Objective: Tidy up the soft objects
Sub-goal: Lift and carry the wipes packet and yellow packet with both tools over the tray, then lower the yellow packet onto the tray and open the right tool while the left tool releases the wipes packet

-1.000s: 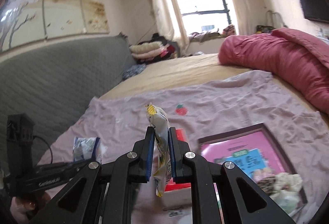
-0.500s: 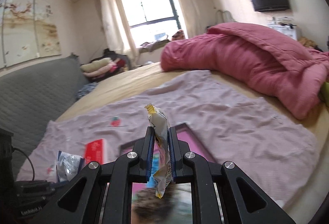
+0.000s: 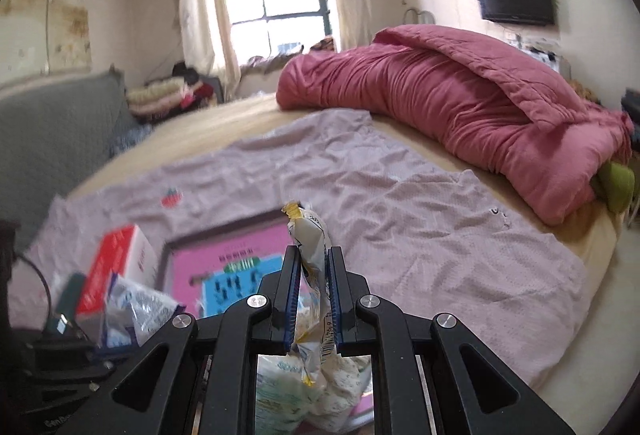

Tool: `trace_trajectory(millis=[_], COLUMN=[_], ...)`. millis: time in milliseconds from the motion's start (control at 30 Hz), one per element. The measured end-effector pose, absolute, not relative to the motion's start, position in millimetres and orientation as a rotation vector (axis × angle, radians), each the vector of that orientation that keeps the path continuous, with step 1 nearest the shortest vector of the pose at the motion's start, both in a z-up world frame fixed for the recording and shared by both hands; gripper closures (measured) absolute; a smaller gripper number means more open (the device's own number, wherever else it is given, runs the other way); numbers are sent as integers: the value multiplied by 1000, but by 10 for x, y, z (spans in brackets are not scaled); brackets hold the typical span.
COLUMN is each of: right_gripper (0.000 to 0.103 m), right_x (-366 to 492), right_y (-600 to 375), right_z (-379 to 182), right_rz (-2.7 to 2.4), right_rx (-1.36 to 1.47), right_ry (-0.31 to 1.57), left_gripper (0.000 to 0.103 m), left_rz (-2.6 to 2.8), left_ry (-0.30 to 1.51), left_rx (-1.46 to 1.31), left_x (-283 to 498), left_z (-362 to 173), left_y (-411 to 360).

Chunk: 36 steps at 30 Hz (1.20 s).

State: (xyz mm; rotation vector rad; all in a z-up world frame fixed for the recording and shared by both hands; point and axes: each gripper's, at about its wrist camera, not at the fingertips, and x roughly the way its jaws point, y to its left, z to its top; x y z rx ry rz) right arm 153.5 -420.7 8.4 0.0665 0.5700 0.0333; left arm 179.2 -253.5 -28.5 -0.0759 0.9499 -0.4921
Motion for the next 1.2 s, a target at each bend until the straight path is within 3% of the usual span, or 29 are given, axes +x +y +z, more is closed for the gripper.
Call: trace_trajectory(millis=[700, 1033, 1167, 1200], right_gripper=[87, 73, 52, 52], right_x=[1725, 1754, 1757, 1756], right_y=[-3859, -4142, -4129, -4108], right_z=[-272, -301, -310, -314], right_rz=[252, 346, 390, 389], right_rx=[80, 359, 403, 399], right_ry=[715, 716, 726, 733], left_gripper=[95, 94, 93, 92], left_rz=[-497, -508, -510, -510], left_ry=[997, 1011, 1014, 1015], left_rx=[-87, -113, -115, -115], left_x=[1868, 1869, 1869, 1869], left_z=[-462, -478, -482, -485], left_y=[-2539, -2514, -2516, -2519])
